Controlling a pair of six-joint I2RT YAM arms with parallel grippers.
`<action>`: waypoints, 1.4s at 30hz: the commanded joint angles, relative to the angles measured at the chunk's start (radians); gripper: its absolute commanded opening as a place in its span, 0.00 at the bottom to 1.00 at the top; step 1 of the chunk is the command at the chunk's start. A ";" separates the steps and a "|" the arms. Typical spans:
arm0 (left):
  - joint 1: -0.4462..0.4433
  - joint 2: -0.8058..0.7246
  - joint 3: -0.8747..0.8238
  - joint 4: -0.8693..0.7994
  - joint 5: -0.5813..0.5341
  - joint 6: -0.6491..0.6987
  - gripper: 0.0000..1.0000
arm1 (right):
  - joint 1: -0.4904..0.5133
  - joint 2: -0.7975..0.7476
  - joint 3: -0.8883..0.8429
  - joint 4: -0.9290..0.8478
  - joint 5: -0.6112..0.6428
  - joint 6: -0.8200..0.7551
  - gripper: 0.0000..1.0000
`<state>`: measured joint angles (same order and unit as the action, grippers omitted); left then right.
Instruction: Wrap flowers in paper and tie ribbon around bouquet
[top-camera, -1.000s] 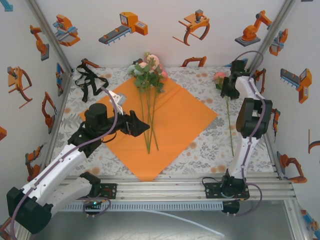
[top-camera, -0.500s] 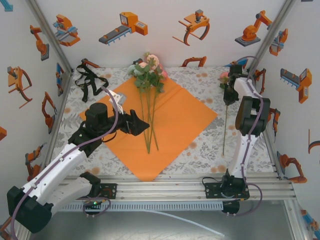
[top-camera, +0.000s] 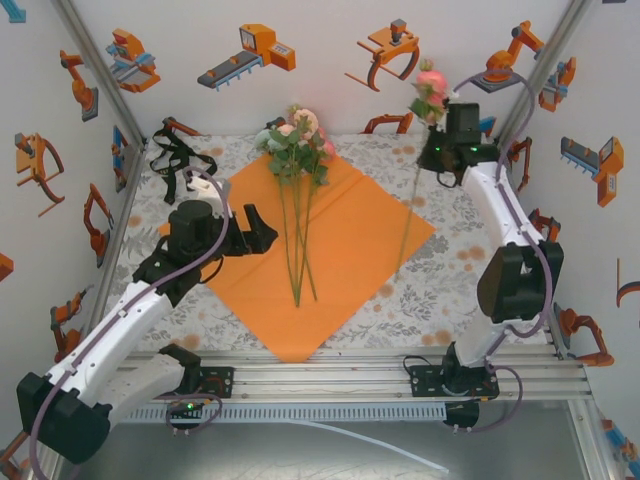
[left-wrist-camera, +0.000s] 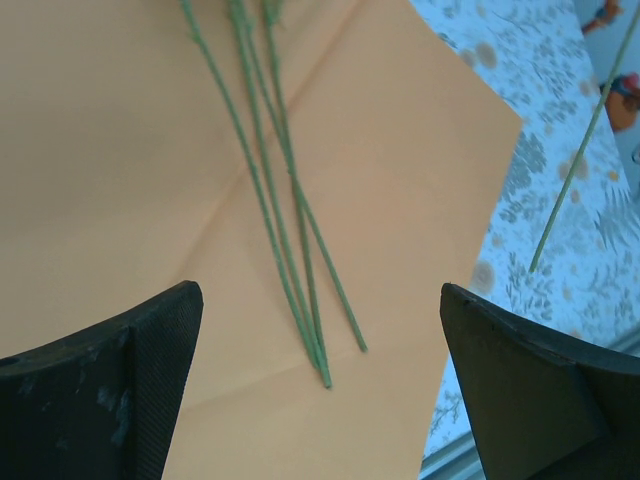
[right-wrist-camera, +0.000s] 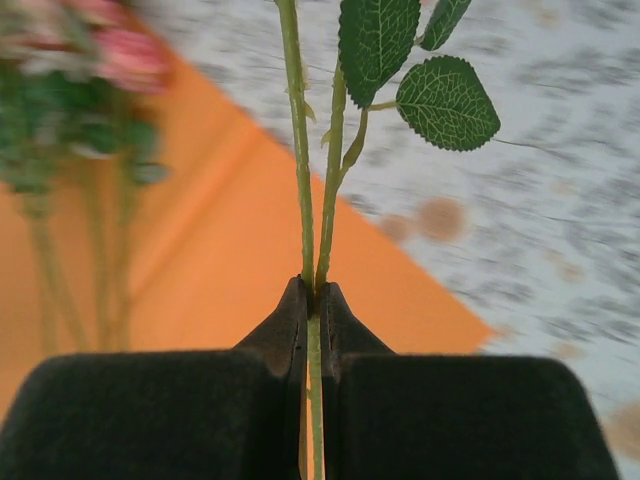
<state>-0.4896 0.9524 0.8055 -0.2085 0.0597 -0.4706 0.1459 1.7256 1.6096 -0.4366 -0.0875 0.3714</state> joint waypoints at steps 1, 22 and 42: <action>0.045 0.001 0.001 -0.026 0.006 -0.086 0.94 | 0.113 0.089 -0.042 0.129 -0.087 0.234 0.00; 0.079 -0.041 -0.025 -0.074 -0.009 -0.118 0.94 | 0.371 0.711 0.548 0.010 -0.033 0.348 0.00; 0.124 0.099 -0.017 -0.166 -0.060 -0.200 0.81 | 0.325 0.428 0.324 -0.028 -0.032 0.214 0.39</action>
<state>-0.3809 1.0252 0.7849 -0.3607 0.0212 -0.6464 0.5018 2.2726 1.9945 -0.5011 -0.1341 0.6178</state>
